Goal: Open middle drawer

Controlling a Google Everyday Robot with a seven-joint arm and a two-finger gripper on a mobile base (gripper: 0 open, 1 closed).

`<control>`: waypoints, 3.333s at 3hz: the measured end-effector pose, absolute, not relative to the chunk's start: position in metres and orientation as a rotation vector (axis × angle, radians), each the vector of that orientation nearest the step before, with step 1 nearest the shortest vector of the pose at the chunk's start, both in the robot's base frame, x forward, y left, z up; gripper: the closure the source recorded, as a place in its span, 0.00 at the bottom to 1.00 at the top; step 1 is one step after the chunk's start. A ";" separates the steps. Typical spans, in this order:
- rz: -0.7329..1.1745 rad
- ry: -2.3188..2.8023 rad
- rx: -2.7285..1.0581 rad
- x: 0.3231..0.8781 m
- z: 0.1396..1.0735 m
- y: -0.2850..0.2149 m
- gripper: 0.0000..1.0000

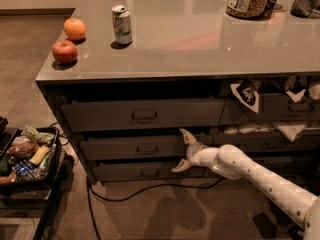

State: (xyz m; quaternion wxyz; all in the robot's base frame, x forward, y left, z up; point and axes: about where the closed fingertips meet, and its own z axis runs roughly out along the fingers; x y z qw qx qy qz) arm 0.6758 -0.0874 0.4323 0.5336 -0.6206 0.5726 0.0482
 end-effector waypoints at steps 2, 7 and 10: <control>0.082 1.450 -1.529 0.695 0.427 -0.098 0.00; 0.127 1.457 -1.576 0.715 0.402 -0.076 0.00; 0.127 1.457 -1.576 0.714 0.402 -0.076 0.41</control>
Offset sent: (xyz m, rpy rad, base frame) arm 0.0266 -0.0220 -0.0049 -0.1396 0.0869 -0.0615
